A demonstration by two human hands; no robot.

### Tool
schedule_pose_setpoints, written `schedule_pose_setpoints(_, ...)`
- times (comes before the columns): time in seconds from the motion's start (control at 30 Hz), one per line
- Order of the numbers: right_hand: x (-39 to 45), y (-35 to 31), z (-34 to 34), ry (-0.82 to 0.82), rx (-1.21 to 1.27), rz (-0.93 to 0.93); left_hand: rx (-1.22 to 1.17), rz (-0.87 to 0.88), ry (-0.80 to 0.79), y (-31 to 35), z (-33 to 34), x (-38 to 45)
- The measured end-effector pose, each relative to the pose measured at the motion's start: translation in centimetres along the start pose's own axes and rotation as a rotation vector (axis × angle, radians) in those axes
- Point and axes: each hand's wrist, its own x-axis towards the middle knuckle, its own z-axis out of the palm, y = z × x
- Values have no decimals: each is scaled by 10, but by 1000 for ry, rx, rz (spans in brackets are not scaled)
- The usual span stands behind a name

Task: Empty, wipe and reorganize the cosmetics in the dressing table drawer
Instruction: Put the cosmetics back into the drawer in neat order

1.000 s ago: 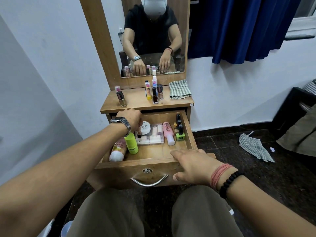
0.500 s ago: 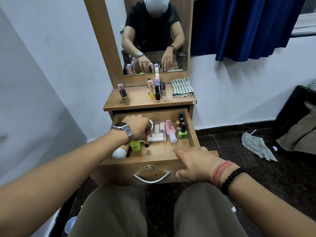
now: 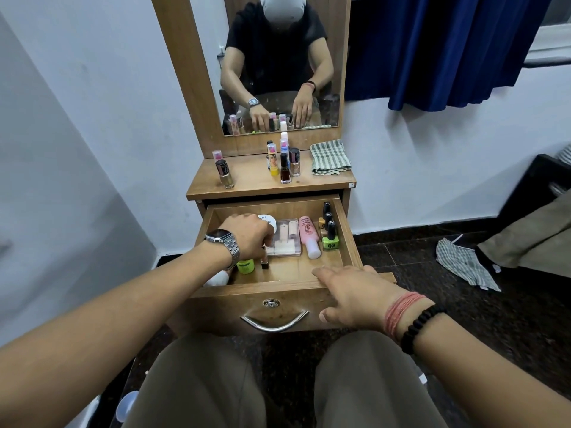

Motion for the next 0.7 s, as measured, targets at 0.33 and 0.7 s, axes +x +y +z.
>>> schedule_pose_setpoints(0.33,-1,-2,-2,-5,-10,1,-182,-20,227,-9,-37,14)
schedule_pose_setpoints(0.7,-4,-2,-4,6,2,-19,-336,-171,519,-11,-78,95)
